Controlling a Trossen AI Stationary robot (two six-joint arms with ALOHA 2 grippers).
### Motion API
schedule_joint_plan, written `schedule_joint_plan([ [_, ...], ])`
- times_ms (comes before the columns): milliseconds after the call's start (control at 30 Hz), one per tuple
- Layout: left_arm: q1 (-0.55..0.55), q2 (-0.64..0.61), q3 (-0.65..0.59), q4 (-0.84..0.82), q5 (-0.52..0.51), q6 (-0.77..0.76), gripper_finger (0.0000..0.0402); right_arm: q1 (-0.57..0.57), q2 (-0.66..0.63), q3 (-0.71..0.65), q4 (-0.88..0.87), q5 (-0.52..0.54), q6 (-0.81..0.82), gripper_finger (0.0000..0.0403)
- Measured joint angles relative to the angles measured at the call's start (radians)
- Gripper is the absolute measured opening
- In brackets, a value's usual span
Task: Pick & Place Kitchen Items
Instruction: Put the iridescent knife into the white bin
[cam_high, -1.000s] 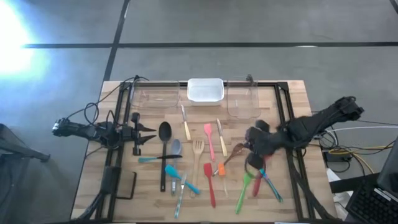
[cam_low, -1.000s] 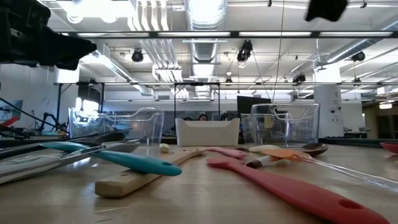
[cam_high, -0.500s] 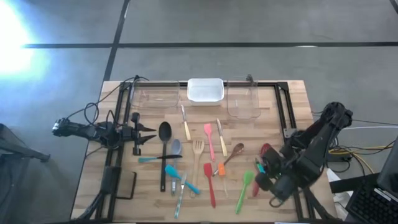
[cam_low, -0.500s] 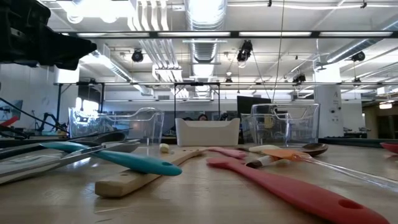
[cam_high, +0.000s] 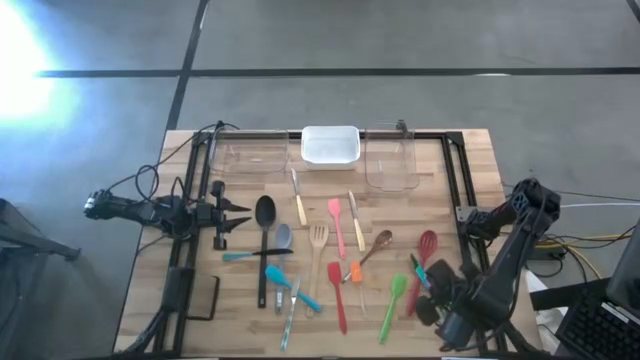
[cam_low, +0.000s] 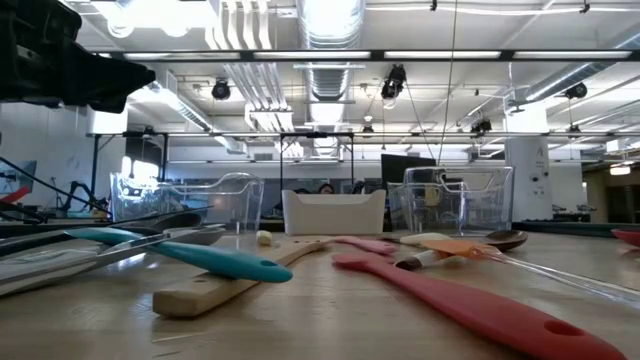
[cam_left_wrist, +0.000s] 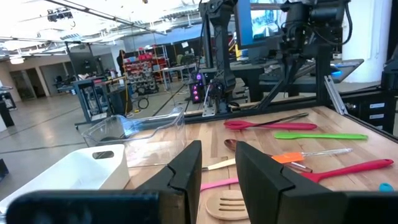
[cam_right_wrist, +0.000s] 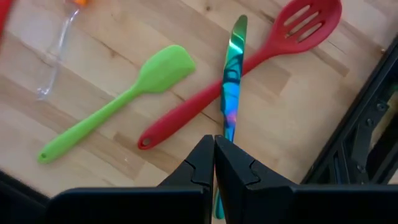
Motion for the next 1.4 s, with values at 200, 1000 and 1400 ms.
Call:
schedule_joint_plan([
  [200,0.0,0.0,0.0,-0.002,0.0,0.0,0.0101,0.001,0.013,-0.006,0.001,-0.011,-0.007,0.0009],
  [1000,0.0,0.0,0.0,-0.003,-0.033,0.049,0.0101,0.0,0.007,-0.068,0.007,-0.044,-0.108,0.0026],
  [1400,0.0,0.0,0.0,-0.004,-0.033,0.044,0.0101,0.0,0.026,-0.137,0.089,-0.074,-0.087,0.0171],
])
